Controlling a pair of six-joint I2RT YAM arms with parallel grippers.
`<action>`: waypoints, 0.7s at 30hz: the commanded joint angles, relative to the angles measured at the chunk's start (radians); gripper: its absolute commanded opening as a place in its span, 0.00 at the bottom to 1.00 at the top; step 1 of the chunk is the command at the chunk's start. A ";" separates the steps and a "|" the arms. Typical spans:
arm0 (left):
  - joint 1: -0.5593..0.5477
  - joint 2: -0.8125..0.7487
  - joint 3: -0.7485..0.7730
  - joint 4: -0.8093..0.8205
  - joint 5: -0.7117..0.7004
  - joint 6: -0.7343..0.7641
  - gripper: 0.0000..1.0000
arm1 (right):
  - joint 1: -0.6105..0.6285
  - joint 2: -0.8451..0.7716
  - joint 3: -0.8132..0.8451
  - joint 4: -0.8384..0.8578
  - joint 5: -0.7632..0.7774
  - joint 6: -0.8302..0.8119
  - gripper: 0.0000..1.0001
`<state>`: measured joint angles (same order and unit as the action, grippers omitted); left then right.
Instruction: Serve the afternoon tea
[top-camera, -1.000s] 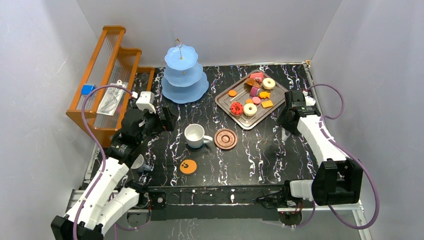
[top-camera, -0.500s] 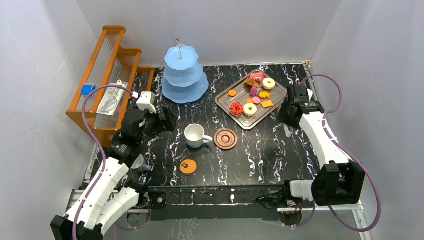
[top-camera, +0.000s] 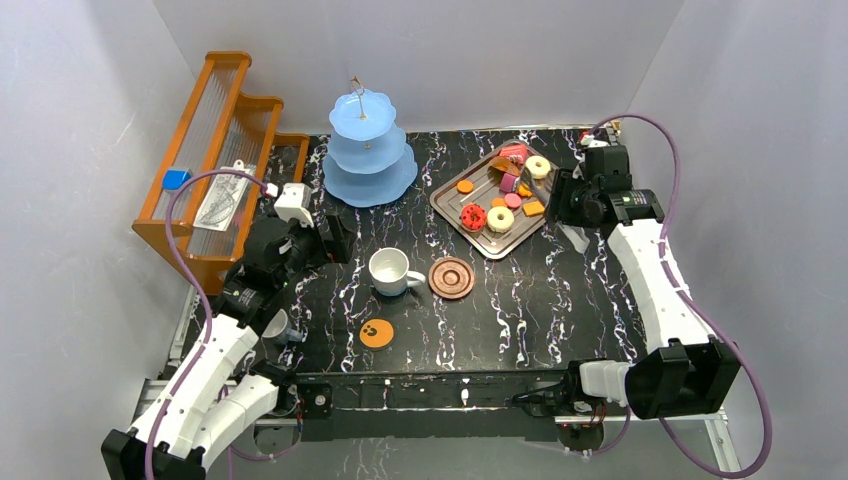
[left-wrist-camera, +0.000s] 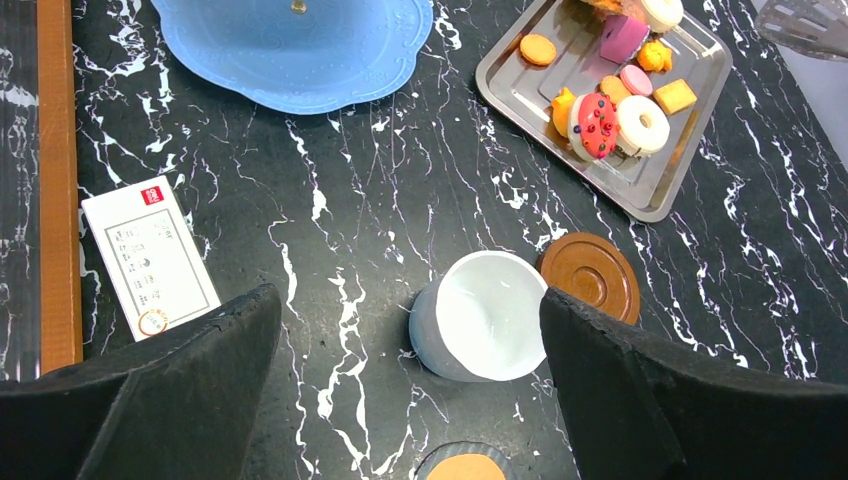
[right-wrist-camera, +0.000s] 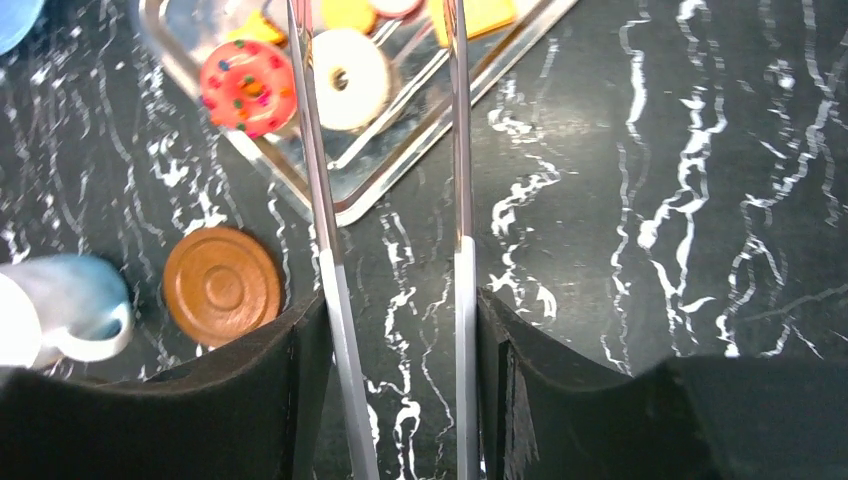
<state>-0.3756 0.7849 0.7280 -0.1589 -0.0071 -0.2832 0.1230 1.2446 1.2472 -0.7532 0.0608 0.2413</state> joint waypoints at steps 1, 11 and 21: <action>-0.005 -0.001 -0.005 0.019 0.004 0.017 0.98 | 0.041 0.001 0.051 0.044 -0.134 -0.028 0.53; -0.005 0.003 -0.006 0.020 0.002 0.019 0.98 | 0.227 0.075 0.055 0.056 -0.122 -0.012 0.62; -0.005 0.004 -0.006 0.021 0.007 0.019 0.98 | 0.230 0.065 0.061 0.005 0.121 0.053 0.49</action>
<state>-0.3756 0.7971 0.7273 -0.1589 -0.0067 -0.2787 0.3592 1.3617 1.2541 -0.7635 0.0597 0.2642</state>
